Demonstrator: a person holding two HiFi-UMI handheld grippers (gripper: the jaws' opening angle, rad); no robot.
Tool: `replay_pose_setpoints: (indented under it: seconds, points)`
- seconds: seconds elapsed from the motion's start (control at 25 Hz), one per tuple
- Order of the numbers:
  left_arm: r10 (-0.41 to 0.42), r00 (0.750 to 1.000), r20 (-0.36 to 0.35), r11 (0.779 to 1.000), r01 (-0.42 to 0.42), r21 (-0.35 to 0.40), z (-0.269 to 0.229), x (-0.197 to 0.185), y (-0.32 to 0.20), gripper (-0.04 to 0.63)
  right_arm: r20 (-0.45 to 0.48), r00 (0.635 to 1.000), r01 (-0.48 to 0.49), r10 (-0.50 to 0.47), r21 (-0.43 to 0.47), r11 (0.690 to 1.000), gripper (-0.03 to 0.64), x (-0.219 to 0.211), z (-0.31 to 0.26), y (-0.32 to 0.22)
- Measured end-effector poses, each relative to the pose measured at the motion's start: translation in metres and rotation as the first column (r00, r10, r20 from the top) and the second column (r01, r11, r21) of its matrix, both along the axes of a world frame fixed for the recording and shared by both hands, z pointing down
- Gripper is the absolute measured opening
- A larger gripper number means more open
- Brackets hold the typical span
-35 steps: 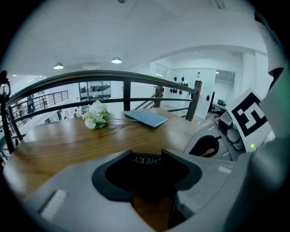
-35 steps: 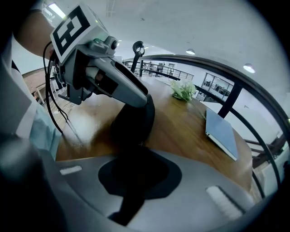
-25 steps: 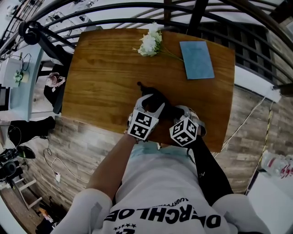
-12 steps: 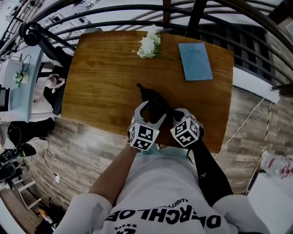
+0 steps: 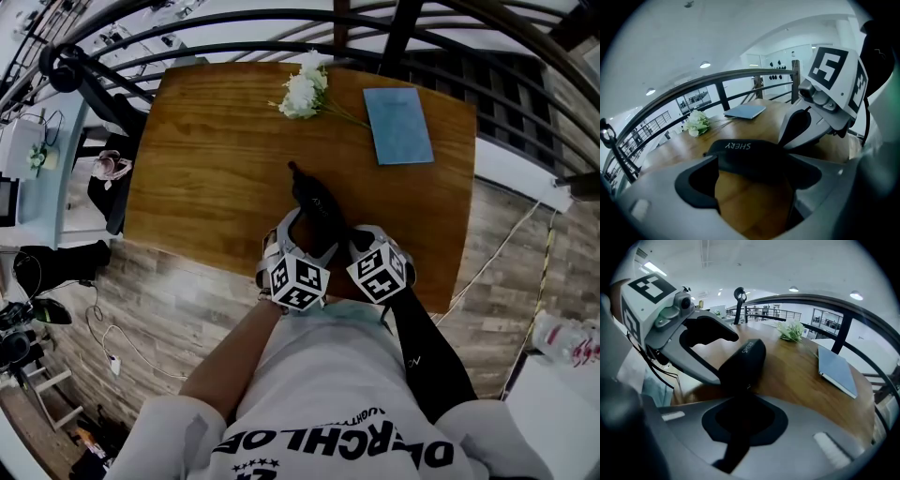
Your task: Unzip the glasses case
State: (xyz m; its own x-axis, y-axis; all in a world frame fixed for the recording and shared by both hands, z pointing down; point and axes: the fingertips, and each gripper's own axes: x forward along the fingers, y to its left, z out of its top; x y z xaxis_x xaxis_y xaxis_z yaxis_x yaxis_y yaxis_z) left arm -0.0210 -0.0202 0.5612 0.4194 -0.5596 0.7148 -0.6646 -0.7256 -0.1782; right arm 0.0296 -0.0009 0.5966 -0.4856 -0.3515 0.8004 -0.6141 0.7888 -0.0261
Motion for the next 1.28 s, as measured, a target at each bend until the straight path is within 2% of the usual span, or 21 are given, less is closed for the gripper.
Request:
replay_pose_setpoints:
  seconds: [0.24,0.36,0.52,0.64,0.72,0.88,1.0,1.28]
  points:
    - [-0.061,0.998,0.029,0.998,0.061,-0.013,-0.001,-0.029,-0.011,0.44,-0.006,0.998,0.067,-0.067,0.006,0.998,0.031,-0.015,0.0,0.009]
    - [-0.064,0.998,0.02,0.998,0.064,-0.015,-0.002,-0.032,-0.014,0.437,-0.016,0.997,0.082,-0.082,0.008,0.997,0.031,-0.019,0.002,0.011]
    - [-0.034,0.995,-0.095,0.998,0.03,-0.053,-0.012,-0.016,-0.014,0.402,-0.026,0.997,0.071,-0.071,0.012,0.997,0.031,-0.014,0.005,0.011]
    - [-0.029,0.978,-0.207,0.997,0.012,-0.082,-0.024,0.004,-0.021,0.391,-0.032,0.998,0.061,-0.06,0.017,0.998,0.031,-0.011,0.006,0.01]
    - [-0.01,0.968,-0.251,0.995,-0.016,-0.102,-0.027,0.02,-0.027,0.361,-0.034,0.998,0.056,-0.055,0.019,0.998,0.031,-0.01,0.006,0.01]
    - [-0.007,0.965,-0.262,0.985,-0.039,-0.169,-0.015,0.037,-0.034,0.166,-0.044,0.997,0.059,-0.058,0.024,0.998,0.032,-0.012,0.005,0.01]
    - [-0.023,0.967,-0.253,0.985,-0.022,-0.171,-0.013,0.038,-0.036,0.169,-0.046,0.998,0.052,-0.05,0.026,0.998,0.032,-0.012,0.004,0.008]
    - [-0.043,0.952,-0.303,0.981,-0.017,-0.192,-0.014,0.037,-0.034,0.167,-0.051,0.999,0.023,-0.02,0.041,0.999,0.031,-0.01,0.006,0.007]
